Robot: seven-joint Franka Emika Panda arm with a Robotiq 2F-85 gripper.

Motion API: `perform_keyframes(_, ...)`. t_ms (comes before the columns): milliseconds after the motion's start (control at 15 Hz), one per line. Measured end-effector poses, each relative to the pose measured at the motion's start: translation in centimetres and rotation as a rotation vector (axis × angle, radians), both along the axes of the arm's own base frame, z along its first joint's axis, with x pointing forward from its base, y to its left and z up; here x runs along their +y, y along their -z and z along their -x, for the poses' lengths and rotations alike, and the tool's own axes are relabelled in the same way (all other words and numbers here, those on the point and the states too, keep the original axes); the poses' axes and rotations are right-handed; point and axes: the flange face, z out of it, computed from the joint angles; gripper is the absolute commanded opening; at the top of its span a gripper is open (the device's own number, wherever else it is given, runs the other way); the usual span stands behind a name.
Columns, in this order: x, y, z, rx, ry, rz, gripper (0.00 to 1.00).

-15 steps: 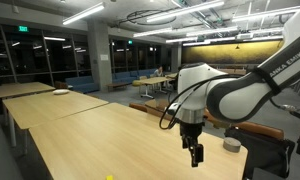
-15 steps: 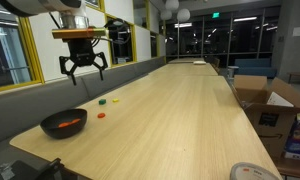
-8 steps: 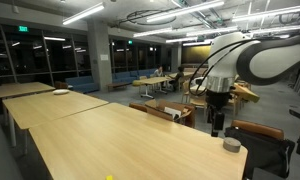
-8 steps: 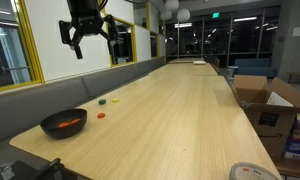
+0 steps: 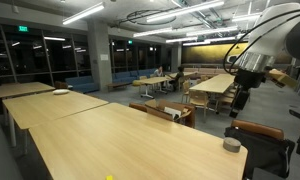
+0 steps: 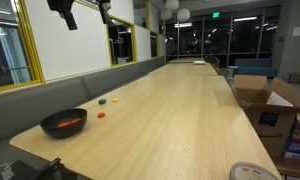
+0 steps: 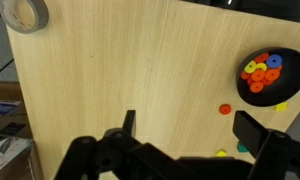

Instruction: Put the objects on the right of the table in the black bowl

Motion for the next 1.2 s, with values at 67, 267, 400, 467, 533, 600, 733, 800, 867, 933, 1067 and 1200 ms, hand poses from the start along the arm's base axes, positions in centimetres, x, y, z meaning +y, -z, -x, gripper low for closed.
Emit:
perform_keyframes(67, -0.4, -0.4, 0.8, 0.003, 0.028, -0.003, 1.0)
perform_keyframes(267, -1.3, -0.6, 2.9, 0.063, 0.086, -0.004, 1.0)
perform_keyframes(400, -1.8, 0.0, 4.0, 0.139, 0.104, -0.007, 1.0)
perform_keyframes(467, -2.1, 0.3, 4.4, 0.171, 0.112, -0.011, 1.0)
perform_keyframes(533, -2.3, 0.6, 4.6, 0.196, 0.119, -0.016, 1.0)
perform_keyframes(600, -2.6, 0.8, 4.8, 0.215, 0.126, -0.022, 1.0)
perform_keyframes(733, -3.1, 1.0, 5.1, 0.238, 0.14, -0.033, 1.0)
perform_keyframes(800, -3.3, 1.1, 5.1, 0.246, 0.146, -0.038, 1.0)
perform_keyframes(867, -3.5, 1.1, 5.2, 0.25, 0.155, -0.042, 1.0)
perform_keyframes(933, -3.6, 1.2, 5.2, 0.252, 0.165, -0.046, 1.0)
perform_keyframes(1067, -3.9, 1.2, 5.2, 0.254, 0.176, -0.052, 1.0)
perform_keyframes(1200, -3.9, 1.2, 5.2, 0.254, 0.18, -0.053, 1.0)
